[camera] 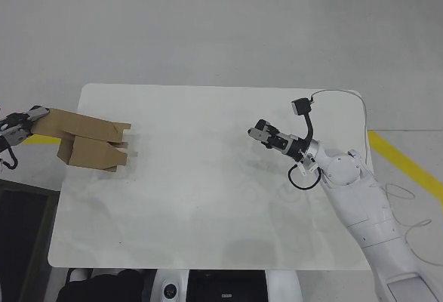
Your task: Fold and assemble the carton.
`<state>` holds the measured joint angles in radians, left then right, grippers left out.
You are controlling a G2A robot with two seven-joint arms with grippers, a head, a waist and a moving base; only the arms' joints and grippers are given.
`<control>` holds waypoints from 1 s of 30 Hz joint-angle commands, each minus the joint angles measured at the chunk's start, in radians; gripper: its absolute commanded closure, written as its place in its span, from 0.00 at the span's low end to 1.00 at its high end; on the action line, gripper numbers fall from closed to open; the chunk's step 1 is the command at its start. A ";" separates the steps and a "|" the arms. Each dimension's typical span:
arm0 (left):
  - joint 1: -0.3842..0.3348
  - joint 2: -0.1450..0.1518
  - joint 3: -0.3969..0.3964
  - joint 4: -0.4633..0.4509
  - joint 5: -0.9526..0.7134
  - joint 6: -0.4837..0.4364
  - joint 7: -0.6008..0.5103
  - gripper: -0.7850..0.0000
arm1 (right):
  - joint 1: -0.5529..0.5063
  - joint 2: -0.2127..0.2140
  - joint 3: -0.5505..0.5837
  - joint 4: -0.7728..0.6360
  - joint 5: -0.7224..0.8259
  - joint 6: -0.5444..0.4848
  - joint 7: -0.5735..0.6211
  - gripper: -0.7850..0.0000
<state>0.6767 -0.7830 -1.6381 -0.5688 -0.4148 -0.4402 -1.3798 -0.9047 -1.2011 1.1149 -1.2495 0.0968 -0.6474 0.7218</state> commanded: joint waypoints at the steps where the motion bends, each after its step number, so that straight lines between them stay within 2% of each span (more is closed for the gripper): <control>1: 0.019 -0.011 0.015 -0.060 -0.045 0.004 -0.001 1.00 | 0.000 0.000 0.000 0.000 0.000 0.000 0.000 0.00; 9: 0.062 -0.056 0.114 -0.312 -0.126 0.046 0.135 1.00 | 0.000 0.000 0.000 0.000 0.000 0.000 0.000 0.00; 16: 0.007 -0.087 0.227 -0.435 -0.110 0.076 0.198 1.00 | 0.000 0.000 0.000 0.000 0.000 0.000 0.000 0.00; 22: -0.078 -0.125 0.373 -0.461 -0.072 0.087 0.190 1.00 | 0.000 0.000 0.000 0.000 0.000 0.000 0.000 0.00; 30: -0.176 -0.179 0.544 -0.424 -0.040 0.041 0.119 1.00 | 0.000 0.000 0.000 0.000 0.000 0.000 0.000 0.00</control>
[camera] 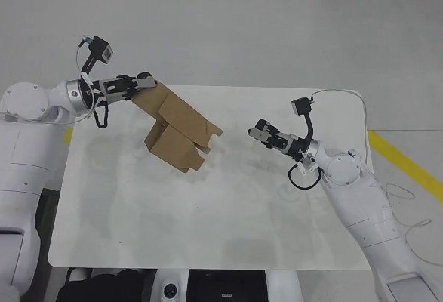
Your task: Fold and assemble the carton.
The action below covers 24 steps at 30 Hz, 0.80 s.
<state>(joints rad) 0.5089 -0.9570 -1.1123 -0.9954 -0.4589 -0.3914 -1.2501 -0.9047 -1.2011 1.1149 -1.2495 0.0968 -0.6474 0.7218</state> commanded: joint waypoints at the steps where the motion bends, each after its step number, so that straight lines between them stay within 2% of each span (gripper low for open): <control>1: -0.017 -0.011 0.036 0.006 0.009 -0.022 -0.023 1.00 | 0.000 0.000 0.000 0.000 0.000 0.000 0.000 0.00; 7: -0.050 -0.046 0.125 0.034 -0.022 -0.072 -0.106 1.00 | 0.000 0.000 0.000 0.000 0.000 0.000 0.000 0.00; 10: -0.058 -0.060 0.167 0.024 -0.014 -0.074 -0.104 1.00 | -0.011 0.002 -0.001 -0.030 0.015 0.047 0.025 0.00; 16: -0.056 -0.072 0.235 -0.021 0.001 -0.071 -0.108 1.00 | 0.004 0.015 0.012 -0.061 0.088 0.143 0.194 0.00; 20: -0.059 -0.071 0.269 -0.045 0.019 -0.089 -0.089 1.00 | 0.037 0.014 -0.013 -0.031 0.120 0.124 0.309 0.00; 24: -0.068 -0.070 0.292 -0.053 -0.019 -0.065 -0.113 1.00 | 0.090 0.008 -0.049 0.018 0.163 0.073 0.408 0.00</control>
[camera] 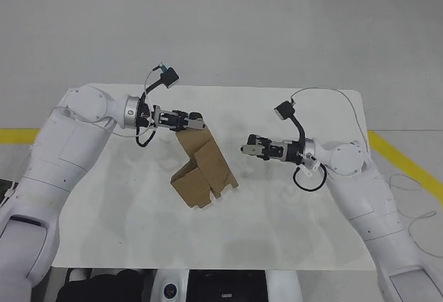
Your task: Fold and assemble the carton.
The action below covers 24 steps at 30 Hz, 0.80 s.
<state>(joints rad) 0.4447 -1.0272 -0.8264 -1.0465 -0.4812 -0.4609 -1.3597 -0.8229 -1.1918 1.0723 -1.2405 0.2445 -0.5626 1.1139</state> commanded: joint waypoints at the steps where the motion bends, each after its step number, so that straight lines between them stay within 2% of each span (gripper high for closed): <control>1: -0.007 0.000 0.015 -0.008 0.013 0.002 -0.001 1.00 | 0.017 -0.004 -0.015 0.022 0.038 -0.030 0.034 0.00; 4: -0.009 -0.001 0.038 -0.030 -0.008 0.007 -0.007 1.00 | 0.053 -0.012 -0.052 0.053 0.069 -0.053 0.091 0.00; 13: -0.016 -0.004 0.096 -0.073 -0.060 0.013 -0.013 1.00 | 0.096 -0.017 -0.151 0.047 0.108 -0.112 0.032 0.00; 15: -0.018 -0.005 0.105 -0.073 -0.069 0.011 -0.011 1.00 | 0.102 -0.015 -0.176 0.046 0.115 -0.120 0.024 0.17; 16: -0.019 -0.005 0.109 -0.072 -0.073 0.012 -0.011 1.00 | 0.106 -0.014 -0.188 0.047 0.119 -0.121 0.022 0.22; 20: -0.026 -0.007 0.120 -0.068 -0.091 0.010 -0.010 1.00 | 0.119 -0.009 -0.232 0.050 0.134 -0.126 0.018 0.51; 24: -0.035 -0.007 0.123 -0.063 -0.122 0.023 -0.022 1.00 | 0.133 -0.003 -0.277 0.044 0.142 -0.127 0.017 0.54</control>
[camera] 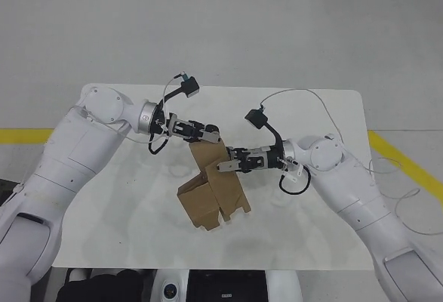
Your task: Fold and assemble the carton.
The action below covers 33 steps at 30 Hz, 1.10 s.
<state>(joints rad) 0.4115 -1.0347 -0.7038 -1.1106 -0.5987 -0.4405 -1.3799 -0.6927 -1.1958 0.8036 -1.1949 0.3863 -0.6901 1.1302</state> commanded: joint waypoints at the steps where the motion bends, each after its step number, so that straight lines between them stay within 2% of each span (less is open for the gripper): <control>1: -0.003 0.000 0.001 0.001 -0.007 0.004 -0.004 1.00 | 0.008 0.002 -0.019 -0.001 0.001 -0.001 -0.001 0.55; 2: -0.005 0.000 0.002 0.003 -0.009 0.004 -0.004 1.00 | 0.012 0.004 -0.029 0.000 0.004 -0.004 -0.004 0.56; 7: -0.010 0.002 0.005 0.006 -0.012 0.004 -0.004 1.00 | 0.034 0.011 -0.074 0.005 0.025 -0.016 -0.016 0.72; 10: -0.012 0.004 0.005 0.014 -0.014 0.003 -0.003 1.00 | 0.047 0.015 -0.097 0.008 0.041 -0.020 -0.020 0.96; 11: -0.013 0.004 0.005 0.016 -0.017 0.003 -0.003 1.00 | 0.051 0.016 -0.105 0.010 0.047 -0.022 -0.022 1.00; 15: -0.016 0.006 0.003 0.016 -0.016 -0.012 0.012 1.00 | 0.067 0.021 -0.134 0.014 0.068 -0.031 -0.031 1.00; 16: -0.015 0.007 0.003 0.014 -0.009 -0.024 0.024 0.78 | 0.071 0.022 -0.141 0.016 0.072 -0.032 -0.032 1.00; 17: -0.014 0.008 0.004 0.009 -0.003 -0.029 0.029 0.49 | 0.075 0.024 -0.147 0.018 0.077 -0.035 -0.035 1.00; 18: -0.012 0.010 0.004 0.004 -0.001 -0.034 0.034 0.00 | 0.078 0.025 -0.154 0.020 0.084 -0.038 -0.038 1.00; 25: 0.002 0.024 -0.037 -0.013 -0.065 -0.076 0.077 0.00 | 0.092 0.033 -0.182 0.051 0.148 -0.052 -0.052 1.00; 33: 0.062 0.045 -0.106 -0.010 -0.105 -0.150 0.151 0.00 | 0.065 0.043 -0.124 0.123 0.293 -0.078 -0.079 1.00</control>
<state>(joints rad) 0.4648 -0.9913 -0.8054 -1.1217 -0.6942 -0.5883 -1.2323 -0.6237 -1.1546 0.6715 -1.0799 0.6673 -0.7677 1.0524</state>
